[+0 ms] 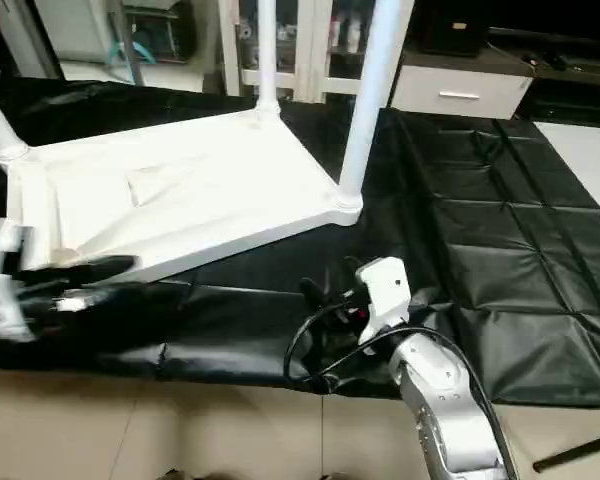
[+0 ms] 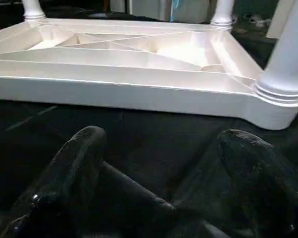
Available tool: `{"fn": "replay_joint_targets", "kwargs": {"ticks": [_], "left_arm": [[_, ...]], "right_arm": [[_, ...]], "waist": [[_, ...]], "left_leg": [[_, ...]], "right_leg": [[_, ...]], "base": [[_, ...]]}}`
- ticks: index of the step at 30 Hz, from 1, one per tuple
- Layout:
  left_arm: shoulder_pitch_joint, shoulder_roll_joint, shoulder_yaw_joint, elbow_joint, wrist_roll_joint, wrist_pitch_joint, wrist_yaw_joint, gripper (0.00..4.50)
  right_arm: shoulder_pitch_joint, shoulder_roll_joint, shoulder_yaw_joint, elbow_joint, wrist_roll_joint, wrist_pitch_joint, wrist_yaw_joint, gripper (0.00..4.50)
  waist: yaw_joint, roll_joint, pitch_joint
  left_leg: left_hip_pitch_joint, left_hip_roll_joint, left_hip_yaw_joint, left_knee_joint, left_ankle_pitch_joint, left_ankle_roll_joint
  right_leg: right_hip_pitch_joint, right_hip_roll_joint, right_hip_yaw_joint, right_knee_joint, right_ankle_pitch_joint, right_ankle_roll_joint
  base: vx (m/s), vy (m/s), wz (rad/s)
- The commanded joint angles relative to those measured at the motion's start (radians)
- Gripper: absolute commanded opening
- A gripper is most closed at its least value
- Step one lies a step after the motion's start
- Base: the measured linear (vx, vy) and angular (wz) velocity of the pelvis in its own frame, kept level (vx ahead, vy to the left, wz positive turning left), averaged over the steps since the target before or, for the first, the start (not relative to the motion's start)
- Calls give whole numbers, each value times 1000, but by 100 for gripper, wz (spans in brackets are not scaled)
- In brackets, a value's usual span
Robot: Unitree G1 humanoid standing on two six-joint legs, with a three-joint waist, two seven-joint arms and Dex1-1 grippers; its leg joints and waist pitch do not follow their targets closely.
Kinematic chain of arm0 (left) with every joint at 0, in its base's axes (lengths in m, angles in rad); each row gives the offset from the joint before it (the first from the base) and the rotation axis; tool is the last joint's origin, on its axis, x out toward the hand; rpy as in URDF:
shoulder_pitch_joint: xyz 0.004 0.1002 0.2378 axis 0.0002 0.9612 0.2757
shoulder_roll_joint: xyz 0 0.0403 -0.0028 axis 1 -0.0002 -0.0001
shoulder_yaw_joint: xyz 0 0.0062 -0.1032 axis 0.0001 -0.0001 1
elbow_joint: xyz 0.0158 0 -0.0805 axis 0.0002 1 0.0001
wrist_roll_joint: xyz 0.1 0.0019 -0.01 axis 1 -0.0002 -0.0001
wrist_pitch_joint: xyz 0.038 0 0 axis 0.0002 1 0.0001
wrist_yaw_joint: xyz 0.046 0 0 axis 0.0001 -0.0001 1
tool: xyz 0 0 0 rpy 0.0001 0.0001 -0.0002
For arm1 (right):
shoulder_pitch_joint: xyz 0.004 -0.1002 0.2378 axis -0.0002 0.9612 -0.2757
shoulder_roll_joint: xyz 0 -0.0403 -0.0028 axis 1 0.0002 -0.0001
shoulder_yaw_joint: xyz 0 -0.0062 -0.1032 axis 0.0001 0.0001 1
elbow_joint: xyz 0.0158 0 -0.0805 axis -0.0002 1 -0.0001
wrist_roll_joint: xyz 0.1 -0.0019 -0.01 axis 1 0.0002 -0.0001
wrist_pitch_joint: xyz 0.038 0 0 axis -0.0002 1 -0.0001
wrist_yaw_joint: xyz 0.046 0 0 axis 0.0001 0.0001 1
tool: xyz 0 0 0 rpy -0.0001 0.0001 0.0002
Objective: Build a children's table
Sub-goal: Rotate table base
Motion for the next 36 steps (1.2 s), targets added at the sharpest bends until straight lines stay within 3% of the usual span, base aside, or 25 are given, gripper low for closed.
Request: {"fn": "replay_joint_targets", "kwargs": {"ticks": [1,3,7,13,15,20,22,31,34,36], "left_arm": [[33,44,66,-8,-41,35,-23,293],[67,77,100,-6,-63,56,-35,293],[125,132,169,23,-71,82,-52,293],[203,176,222,27,-93,108,-66,293],[228,189,252,46,-94,102,-58,293],[188,190,330,165,-96,63,-17,293],[193,215,350,224,-85,37,-21,293],[113,226,339,312,-51,-57,-10,293],[97,255,324,386,-38,-80,-31,293],[101,264,324,397,-41,-71,-42,293]], "right_arm": [[7,-6,-18,-20,7,-5,1,390],[5,-6,-17,-16,7,-7,2,390],[0,-4,-12,-8,6,-9,3,390],[1,-3,-11,-6,7,-12,7,390],[3,-3,-10,-6,7,-11,8,390],[2,-3,-9,0,7,-12,9,390],[4,-2,-9,-1,6,-14,8,390],[1,-3,-5,2,0,-21,10,390],[3,-10,-11,-1,1,-23,14,390],[4,-11,-12,0,1,-24,15,390]], "waist": [[-1,19,-56],[-1,22,-54],[-1,21,-52],[3,24,-50],[1,20,-49],[2,20,-47],[0,18,-44],[0,12,-44],[1,14,-45],[-2,12,-45]], "left_leg": [[28,24,-14,-99,-390,-45],[33,25,-14,-101,-416,-48],[32,24,-15,-102,-426,-48],[39,27,-17,-105,-464,-60],[33,26,-19,-107,-473,-60],[43,22,-21,-106,-511,-70],[41,22,-27,-110,-542,-75],[56,20,-29,-107,-606,-72],[56,19,-33,-108,-612,-75],[49,21,-36,-111,-609,-76]], "right_leg": [[28,-14,25,-59,-267,-178],[23,-13,25,-63,-296,-173],[22,-14,28,-65,-314,-165],[15,-13,29,-68,-334,-158],[19,-16,30,-69,-348,-151],[10,-11,37,-78,-393,-135],[13,-11,38,-81,-441,-118],[-2,-10,42,-96,-517,-100],[-1,-11,41,-96,-524,-92],[5,-13,40,-92,-521,-93]], "base": [[0,0,0],[0,0,0],[0,0,0],[0,0,0],[0,0,0],[0,0,0],[0,0,0],[0,0,0],[0,0,0],[0,0,0]]}}
